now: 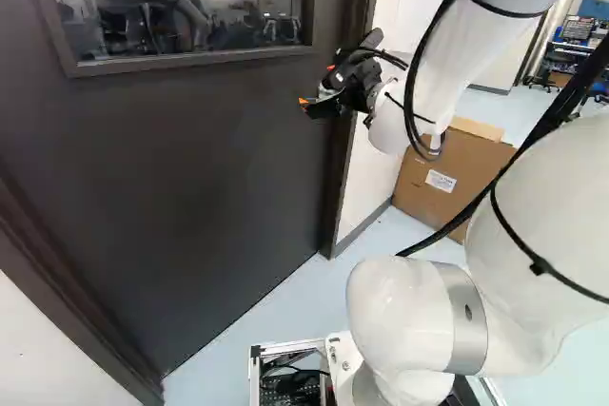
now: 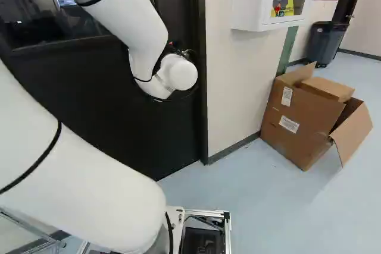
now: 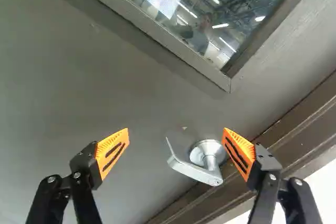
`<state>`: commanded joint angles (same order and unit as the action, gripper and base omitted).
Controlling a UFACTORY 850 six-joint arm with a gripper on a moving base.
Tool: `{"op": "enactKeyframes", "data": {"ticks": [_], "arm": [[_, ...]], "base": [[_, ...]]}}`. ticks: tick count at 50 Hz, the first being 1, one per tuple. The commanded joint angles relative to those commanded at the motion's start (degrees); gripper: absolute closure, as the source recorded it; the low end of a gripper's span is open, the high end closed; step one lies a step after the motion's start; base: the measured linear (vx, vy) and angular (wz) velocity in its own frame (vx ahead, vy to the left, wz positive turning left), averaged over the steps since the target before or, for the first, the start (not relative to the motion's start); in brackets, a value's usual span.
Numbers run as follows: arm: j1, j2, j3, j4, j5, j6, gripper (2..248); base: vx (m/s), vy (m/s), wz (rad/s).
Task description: Open the door and move inside
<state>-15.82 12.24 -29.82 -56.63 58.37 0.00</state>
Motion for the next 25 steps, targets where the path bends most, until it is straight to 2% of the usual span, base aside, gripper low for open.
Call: {"op": "enactKeyframes", "data": {"ticks": [4, 9, 25], "arm": [[0.0, 0.0, 0.0, -0.1, 0.0, 0.1, 3], [0.0, 0.0, 0.0, -0.1, 0.0, 1.8, 3], [0.0, 0.1, 0.0, -0.1, 0.0, 10.9, 3]], "base": [[0.000, 0.000, 0.000], [0.000, 0.000, 0.000], [0.000, 0.000, 0.000]]}}
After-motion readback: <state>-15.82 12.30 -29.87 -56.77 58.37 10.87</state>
